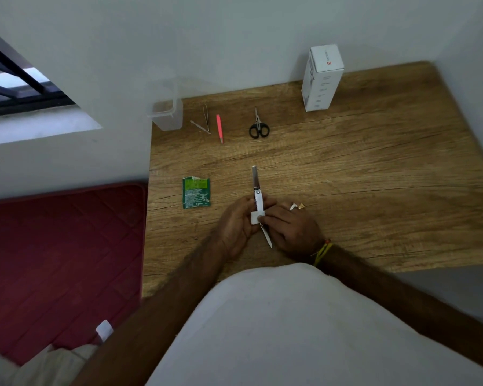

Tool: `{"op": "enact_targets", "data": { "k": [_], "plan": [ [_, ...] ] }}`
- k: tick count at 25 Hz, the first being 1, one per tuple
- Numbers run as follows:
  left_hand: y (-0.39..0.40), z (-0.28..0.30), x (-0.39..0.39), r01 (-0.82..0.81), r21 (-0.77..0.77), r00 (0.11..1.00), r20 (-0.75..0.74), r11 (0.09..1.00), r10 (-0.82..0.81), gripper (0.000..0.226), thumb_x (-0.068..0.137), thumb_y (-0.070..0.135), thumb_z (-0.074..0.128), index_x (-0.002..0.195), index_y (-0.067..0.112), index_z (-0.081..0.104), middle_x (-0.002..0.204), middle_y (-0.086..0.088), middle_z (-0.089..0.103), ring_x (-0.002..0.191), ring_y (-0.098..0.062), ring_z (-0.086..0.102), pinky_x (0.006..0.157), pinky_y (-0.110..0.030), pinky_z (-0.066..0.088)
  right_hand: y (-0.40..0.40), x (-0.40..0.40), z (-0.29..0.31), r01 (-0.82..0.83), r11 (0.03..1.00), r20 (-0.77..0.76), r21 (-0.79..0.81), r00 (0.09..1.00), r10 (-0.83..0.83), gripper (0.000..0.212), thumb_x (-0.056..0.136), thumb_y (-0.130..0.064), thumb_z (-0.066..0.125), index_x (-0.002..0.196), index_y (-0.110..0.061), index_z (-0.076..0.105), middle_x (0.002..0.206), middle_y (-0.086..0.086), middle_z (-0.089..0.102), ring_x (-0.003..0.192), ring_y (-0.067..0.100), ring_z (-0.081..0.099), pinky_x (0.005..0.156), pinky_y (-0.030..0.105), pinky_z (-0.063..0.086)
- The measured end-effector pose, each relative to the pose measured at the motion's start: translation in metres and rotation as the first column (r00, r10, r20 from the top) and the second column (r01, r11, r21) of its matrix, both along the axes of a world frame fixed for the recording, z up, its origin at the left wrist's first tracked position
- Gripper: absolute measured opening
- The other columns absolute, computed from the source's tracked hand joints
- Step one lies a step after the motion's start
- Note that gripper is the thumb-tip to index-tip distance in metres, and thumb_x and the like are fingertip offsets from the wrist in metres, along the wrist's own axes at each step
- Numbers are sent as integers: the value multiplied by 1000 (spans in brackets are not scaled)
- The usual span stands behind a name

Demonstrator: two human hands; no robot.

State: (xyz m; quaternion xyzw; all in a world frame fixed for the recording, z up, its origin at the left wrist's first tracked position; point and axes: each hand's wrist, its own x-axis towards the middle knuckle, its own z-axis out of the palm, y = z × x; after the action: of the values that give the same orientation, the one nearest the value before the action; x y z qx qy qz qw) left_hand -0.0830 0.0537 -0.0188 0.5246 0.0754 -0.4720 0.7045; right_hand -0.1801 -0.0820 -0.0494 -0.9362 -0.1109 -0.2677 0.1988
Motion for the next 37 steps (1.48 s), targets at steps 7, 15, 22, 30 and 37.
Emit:
{"op": "enact_targets", "data": {
  "k": [7,15,22,30,37],
  "plan": [
    [-10,14,6,-70,106,988,143,992,54,23,106,16,44,126,6,52,113,-12,74,93,-26,74,78,-40,62,-6,2,5,261,891,-89,372,965,-246,25,86,4,65,109,1,72,98,11,67,90,19,62,79,34,52],
    [-13,12,8,-108,150,960,274,983,63,16,105,11,47,119,4,51,108,-21,72,79,-22,74,66,-32,62,-6,7,5,211,928,-73,307,978,-198,19,85,0,65,103,0,73,99,13,67,92,21,61,82,29,50],
    [-16,7,9,-127,188,928,368,974,50,24,105,8,46,124,-5,51,111,-28,69,80,-18,72,72,-29,62,-3,6,-5,95,994,-103,-59,990,-101,23,91,-13,58,105,0,71,102,17,69,84,33,67,66,41,55],
    [-16,8,10,-103,204,930,366,974,22,22,104,8,46,123,-2,51,111,-26,69,76,-11,73,71,-27,61,-5,5,-8,32,994,-118,-101,992,-44,25,90,-11,60,109,3,69,109,21,68,90,35,68,71,42,59],
    [-16,10,8,-93,217,923,386,972,2,23,105,8,46,125,-1,50,112,-25,69,77,-14,73,70,-27,61,-6,4,0,10,993,-89,-115,996,-21,28,77,-8,76,103,3,72,104,20,71,91,33,68,76,39,57]
  ]
}}
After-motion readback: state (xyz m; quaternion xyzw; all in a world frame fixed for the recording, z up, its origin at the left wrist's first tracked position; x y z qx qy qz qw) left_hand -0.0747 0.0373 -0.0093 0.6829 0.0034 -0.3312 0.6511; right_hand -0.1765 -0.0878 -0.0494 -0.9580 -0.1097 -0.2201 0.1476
